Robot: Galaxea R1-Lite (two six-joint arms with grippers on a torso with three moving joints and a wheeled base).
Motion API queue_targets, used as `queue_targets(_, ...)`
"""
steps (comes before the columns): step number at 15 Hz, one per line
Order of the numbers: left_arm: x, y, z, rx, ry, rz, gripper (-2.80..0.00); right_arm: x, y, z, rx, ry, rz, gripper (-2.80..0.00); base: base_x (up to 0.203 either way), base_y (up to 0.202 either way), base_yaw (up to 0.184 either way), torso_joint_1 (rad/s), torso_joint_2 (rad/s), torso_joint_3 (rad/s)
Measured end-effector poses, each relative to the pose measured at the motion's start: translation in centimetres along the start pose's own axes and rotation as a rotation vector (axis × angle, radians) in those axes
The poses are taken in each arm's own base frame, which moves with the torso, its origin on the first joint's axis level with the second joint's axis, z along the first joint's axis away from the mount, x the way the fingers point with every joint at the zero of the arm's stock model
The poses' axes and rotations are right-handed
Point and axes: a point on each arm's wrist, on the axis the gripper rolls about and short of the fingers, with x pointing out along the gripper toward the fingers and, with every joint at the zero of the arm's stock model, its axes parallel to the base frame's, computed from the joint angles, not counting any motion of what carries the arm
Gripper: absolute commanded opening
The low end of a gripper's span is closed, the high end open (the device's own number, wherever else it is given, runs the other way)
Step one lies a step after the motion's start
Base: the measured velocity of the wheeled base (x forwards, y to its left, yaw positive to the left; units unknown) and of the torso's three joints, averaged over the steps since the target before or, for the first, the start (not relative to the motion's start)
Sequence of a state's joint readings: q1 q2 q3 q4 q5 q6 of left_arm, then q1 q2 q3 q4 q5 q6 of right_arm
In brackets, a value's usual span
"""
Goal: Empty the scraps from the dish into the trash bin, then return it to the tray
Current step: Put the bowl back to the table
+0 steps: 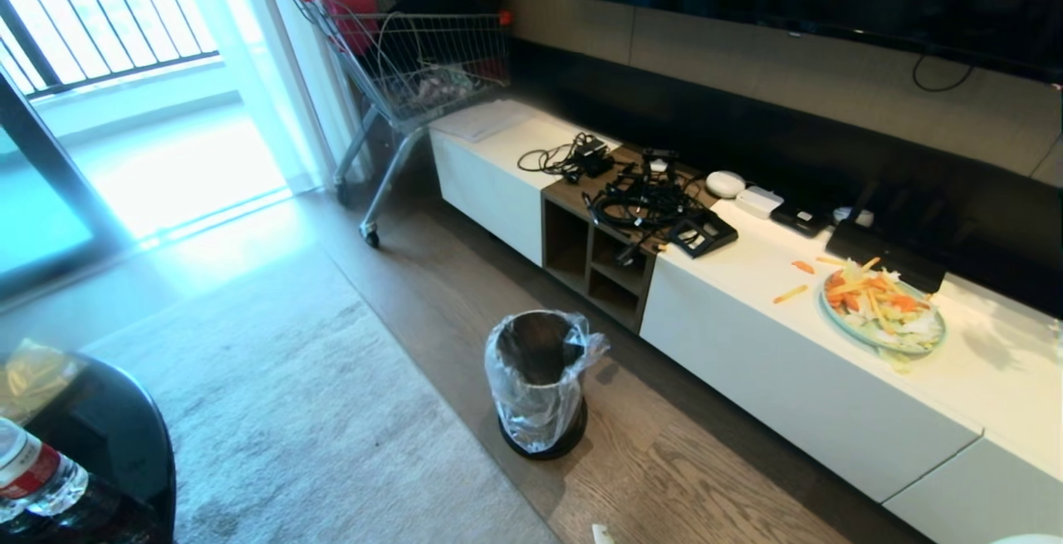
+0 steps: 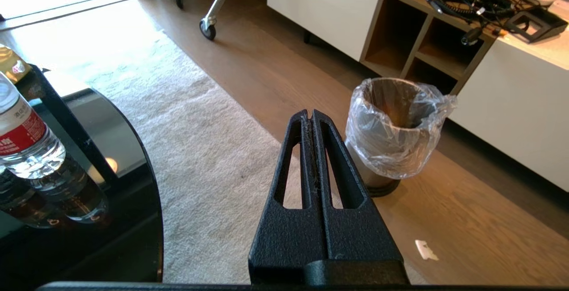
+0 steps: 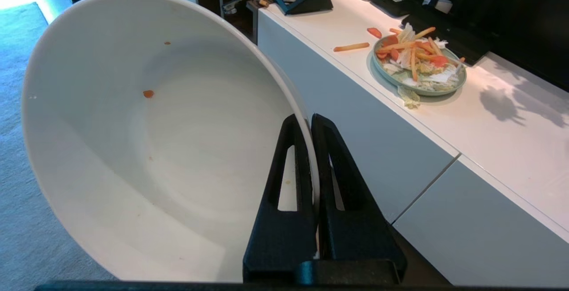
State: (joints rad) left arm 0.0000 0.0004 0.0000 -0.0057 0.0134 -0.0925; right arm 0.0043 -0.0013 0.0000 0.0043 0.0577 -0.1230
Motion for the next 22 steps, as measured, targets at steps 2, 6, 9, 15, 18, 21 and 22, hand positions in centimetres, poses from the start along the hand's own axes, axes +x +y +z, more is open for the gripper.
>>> queue_targets(2,0.00,0.00,0.00,0.000,0.000,0.000,-2.80,0.00,0.00,0.00,0.000,0.000,0.000,-2.80,0.000,0.000,0.000,0.003,0.00,0.103)
queue_targets(6,0.00,0.00,0.00,0.000,0.000,-0.001,-2.80,0.00,0.00,0.00,0.000,0.000,0.000,-2.80,0.000,0.000,0.000,0.000,0.00,0.000)
queue_targets(9,0.00,0.00,0.00,0.000,0.000,0.000,-2.80,0.00,0.00,0.00,0.000,0.000,0.000,-2.80,0.000,0.000,0.000,0.005,0.00,0.065)
queue_targets(15,0.00,0.00,0.00,0.000,0.000,0.000,-2.80,0.00,0.00,0.00,0.000,0.000,0.000,-2.80,0.000,0.000,0.000,0.002,0.00,0.011)
queue_targets(18,0.00,0.00,0.00,0.001,0.000,0.000,-2.80,0.00,0.00,0.00,0.000,0.000,0.000,-2.80,0.000,0.000,0.000,0.000,0.00,0.000)
queue_targets(21,0.00,0.00,0.00,0.001,0.000,0.000,-2.80,0.00,0.00,0.00,0.000,0.000,0.000,-2.80,0.000,0.000,0.000,0.000,0.00,0.000)
queue_targets(22,0.00,0.00,0.00,0.001,0.000,0.000,-2.80,0.00,0.00,0.00,0.000,0.000,0.000,-2.80,0.000,0.000,0.000,0.000,0.00,0.000)
